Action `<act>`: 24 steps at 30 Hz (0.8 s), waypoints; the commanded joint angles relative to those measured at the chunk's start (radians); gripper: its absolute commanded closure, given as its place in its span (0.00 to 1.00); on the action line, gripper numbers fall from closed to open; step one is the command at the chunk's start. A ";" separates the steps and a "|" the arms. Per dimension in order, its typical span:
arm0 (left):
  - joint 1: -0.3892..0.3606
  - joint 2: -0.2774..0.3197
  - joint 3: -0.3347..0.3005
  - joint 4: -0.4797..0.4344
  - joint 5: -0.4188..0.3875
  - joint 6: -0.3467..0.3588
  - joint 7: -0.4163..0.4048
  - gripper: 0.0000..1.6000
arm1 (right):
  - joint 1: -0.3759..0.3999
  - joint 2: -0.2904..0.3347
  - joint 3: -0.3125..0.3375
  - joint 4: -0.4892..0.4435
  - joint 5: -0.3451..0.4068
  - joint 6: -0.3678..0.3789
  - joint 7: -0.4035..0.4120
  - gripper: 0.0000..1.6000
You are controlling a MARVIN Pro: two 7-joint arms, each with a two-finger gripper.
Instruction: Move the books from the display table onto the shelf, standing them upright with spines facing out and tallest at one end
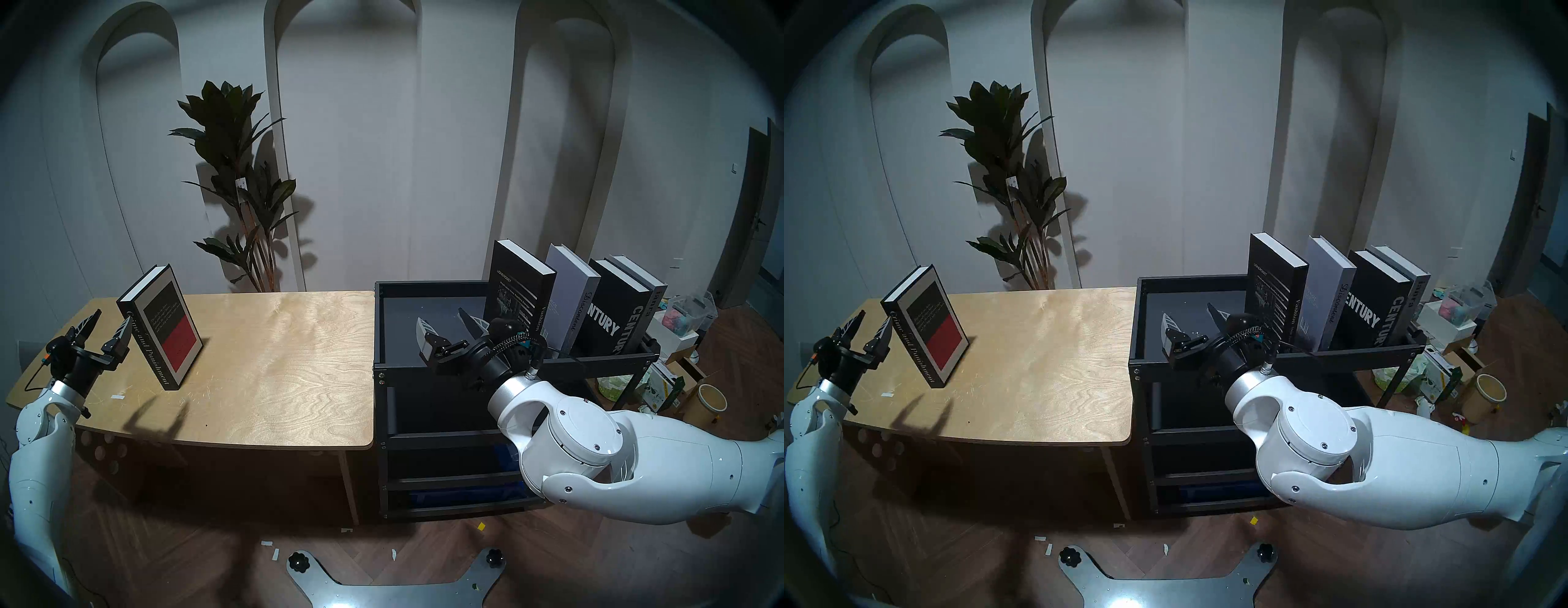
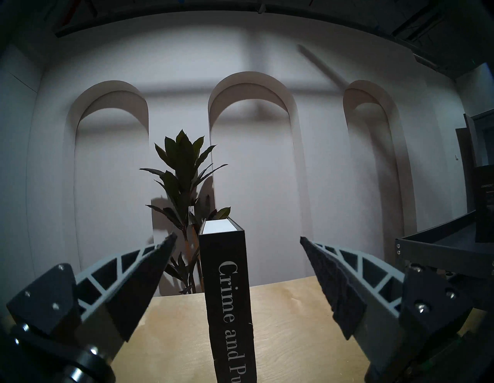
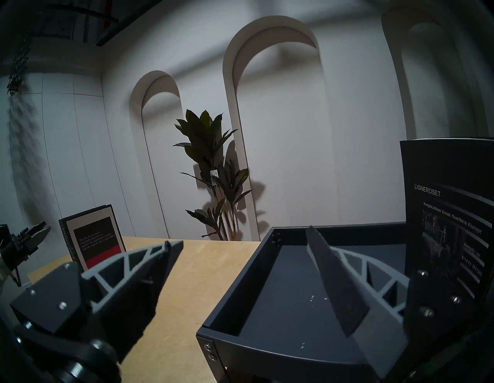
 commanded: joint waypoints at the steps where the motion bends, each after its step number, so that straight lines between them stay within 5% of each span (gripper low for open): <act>1: -0.116 0.062 0.068 0.032 -0.014 0.007 0.036 0.00 | 0.011 -0.011 0.009 -0.003 -0.010 -0.007 -0.002 0.00; 24: -0.312 0.061 0.241 0.216 -0.015 -0.039 0.076 0.00 | 0.020 -0.003 0.013 0.018 -0.022 -0.009 -0.025 0.00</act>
